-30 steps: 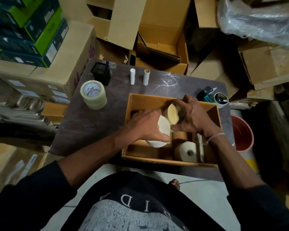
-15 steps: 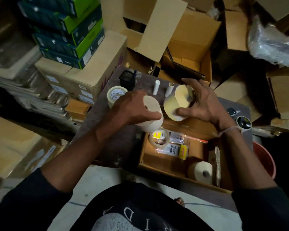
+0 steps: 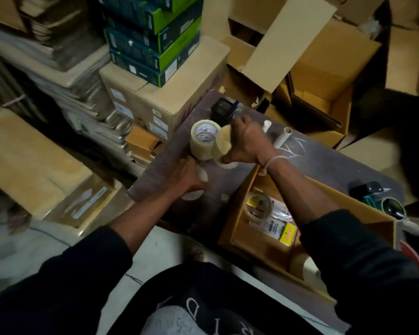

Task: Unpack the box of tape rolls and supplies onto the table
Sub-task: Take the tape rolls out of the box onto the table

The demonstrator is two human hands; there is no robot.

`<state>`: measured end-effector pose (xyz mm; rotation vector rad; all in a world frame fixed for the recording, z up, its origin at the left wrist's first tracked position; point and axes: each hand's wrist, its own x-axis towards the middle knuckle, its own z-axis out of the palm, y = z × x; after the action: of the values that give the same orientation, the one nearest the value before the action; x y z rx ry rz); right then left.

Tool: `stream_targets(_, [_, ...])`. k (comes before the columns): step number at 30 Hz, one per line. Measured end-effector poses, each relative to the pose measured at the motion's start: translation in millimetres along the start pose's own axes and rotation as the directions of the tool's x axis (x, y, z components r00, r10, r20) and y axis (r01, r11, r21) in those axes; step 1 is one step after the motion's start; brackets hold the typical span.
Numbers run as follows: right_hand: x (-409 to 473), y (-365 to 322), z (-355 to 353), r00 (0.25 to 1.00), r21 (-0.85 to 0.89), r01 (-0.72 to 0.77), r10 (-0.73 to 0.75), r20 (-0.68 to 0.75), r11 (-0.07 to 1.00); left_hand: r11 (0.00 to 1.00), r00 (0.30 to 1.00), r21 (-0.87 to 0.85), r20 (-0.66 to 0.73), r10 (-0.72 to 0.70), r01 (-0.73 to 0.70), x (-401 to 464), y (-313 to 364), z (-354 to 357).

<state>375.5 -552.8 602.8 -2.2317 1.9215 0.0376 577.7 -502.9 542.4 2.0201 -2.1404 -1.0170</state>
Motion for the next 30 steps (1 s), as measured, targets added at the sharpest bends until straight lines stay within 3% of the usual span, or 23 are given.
stream_targets(2, [6.3,-10.2,21.7,0.993,-0.053,-0.001,0.007,0.115,0.999,0.998,0.996,0.028,-0.068,-0.061,0.063,8.9,-3.4,14.6])
stream_targets(5, [9.0,-22.2,49.5,0.968,-0.12,-0.013,0.043,0.246,0.993,0.976,0.885,-0.057,-0.414,-0.213,0.209,19.7,-4.0,16.1])
stream_targets(8, [15.1,-25.5,67.4,0.924,-0.13,-0.073,0.117,0.364,0.989,0.988,0.984,-0.01,-0.086,-0.154,0.153,43.7,-23.0,6.9])
stream_targets(9, [18.0,-27.6,71.4,0.902,-0.117,-0.107,0.146,0.407,0.987,0.99,0.988,-0.023,-0.057,-0.144,0.142,51.0,-31.1,3.2])
stream_targets(15, [22.6,-40.5,100.0,0.885,-0.135,-0.205,0.242,0.398,0.969,0.996,0.996,-0.073,-0.082,0.047,-0.053,73.8,-56.1,-0.3])
stream_targets(21, [21.6,-42.0,98.6,0.848,-0.121,-0.219,0.25,0.468,0.968,0.983,0.979,0.046,0.104,0.174,-0.18,76.8,-85.1,-3.6])
stream_targets(24, [19.9,-40.7,92.9,0.842,-0.146,-0.225,0.267,0.469,0.963,0.979,0.979,0.04,0.043,0.199,-0.201,76.8,-82.4,-1.9])
stream_targets(27, [22.0,-39.7,97.3,0.847,-0.056,-0.28,0.274,0.456,0.958,0.969,0.97,0.058,-0.013,0.242,-0.241,78.6,-73.1,-2.3])
stream_targets(30, [21.4,-45.1,87.6,0.828,-0.02,-0.289,0.26,0.496,0.957,0.964,0.968,0.082,0.034,0.249,-0.251,81.7,-65.3,-6.4])
